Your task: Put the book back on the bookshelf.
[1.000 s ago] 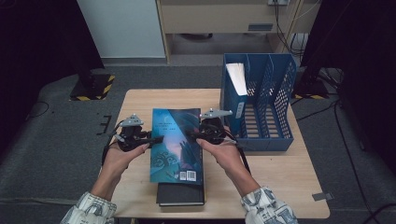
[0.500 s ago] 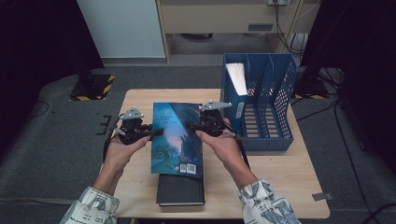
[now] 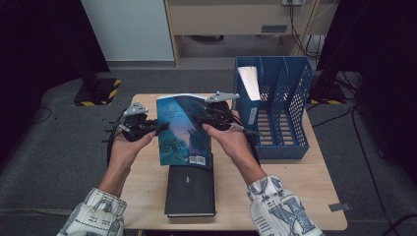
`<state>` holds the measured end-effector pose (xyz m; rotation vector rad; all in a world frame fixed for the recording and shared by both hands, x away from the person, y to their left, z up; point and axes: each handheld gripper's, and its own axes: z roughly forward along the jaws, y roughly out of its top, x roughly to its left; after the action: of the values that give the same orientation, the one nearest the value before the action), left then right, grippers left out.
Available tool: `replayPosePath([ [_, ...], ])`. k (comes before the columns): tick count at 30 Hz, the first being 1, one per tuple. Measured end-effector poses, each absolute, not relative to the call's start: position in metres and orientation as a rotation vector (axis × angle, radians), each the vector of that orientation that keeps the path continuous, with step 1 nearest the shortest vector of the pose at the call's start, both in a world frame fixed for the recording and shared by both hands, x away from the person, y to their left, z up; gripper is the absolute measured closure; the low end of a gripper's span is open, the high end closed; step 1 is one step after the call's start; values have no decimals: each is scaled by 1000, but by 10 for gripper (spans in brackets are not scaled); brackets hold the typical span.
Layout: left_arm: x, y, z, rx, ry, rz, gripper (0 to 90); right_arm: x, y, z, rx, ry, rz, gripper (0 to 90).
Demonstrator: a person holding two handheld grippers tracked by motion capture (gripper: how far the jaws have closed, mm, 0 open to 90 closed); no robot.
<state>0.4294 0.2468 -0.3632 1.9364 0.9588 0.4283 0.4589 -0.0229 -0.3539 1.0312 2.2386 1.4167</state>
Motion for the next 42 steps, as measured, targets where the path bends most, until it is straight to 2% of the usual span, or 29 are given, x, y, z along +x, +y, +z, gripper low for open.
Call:
replayPosePath([
  [5, 430, 245, -361, 1936, 954, 468, 711, 462, -22, -351, 1024, 2223, 1421, 625],
  [11, 426, 248, -361, 1926, 942, 455, 704, 456, -24, -350, 1011, 2217, 1445, 639],
  [25, 405, 256, -370, 1863, 914, 460, 587, 410, -32, -351, 900, 2224, 1529, 667],
  [33, 398, 255, -376, 1853, 910, 471, 534, 398, -33, -352, 847, 2248, 1585, 612],
  [42, 397, 252, -391, 1855, 930, 465, 497, 399, -34, -352, 802, 2261, 1611, 609],
])
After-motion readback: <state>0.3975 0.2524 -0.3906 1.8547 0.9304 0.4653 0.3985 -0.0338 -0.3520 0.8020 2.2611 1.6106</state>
